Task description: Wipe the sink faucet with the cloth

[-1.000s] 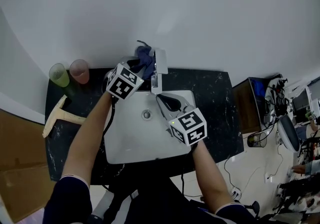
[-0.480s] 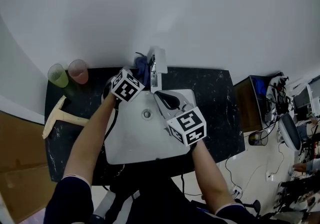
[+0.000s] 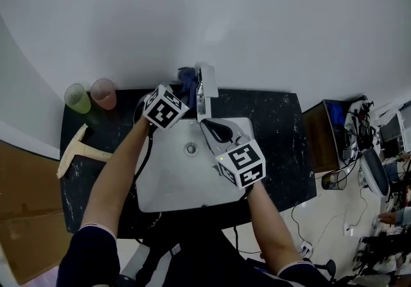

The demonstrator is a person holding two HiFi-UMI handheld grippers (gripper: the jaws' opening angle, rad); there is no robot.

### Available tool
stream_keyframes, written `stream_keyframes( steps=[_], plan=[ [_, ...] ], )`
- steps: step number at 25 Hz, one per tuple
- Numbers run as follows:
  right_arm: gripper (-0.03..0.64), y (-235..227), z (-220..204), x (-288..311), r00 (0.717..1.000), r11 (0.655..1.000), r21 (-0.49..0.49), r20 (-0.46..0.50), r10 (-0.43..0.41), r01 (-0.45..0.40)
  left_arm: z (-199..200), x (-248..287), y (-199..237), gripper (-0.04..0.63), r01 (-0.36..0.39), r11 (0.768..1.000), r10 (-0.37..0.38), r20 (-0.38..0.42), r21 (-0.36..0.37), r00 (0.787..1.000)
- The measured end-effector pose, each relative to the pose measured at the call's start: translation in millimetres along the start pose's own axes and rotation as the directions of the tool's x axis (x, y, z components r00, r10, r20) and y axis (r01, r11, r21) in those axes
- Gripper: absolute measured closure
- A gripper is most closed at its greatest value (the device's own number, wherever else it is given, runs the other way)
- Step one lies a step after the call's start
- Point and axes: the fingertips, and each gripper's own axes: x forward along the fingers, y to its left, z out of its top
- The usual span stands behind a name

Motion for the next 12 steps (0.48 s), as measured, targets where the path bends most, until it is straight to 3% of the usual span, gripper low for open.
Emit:
stream_keyframes(
  steps=[12],
  plan=[
    [0.611, -2, 0, 0, 1.000, 1.000, 0.015, 0.014, -0.017, 0.016, 81, -53, 12, 0.514, -0.038, 0.998, 0.029, 0.201, 0.041, 0.979]
  ],
)
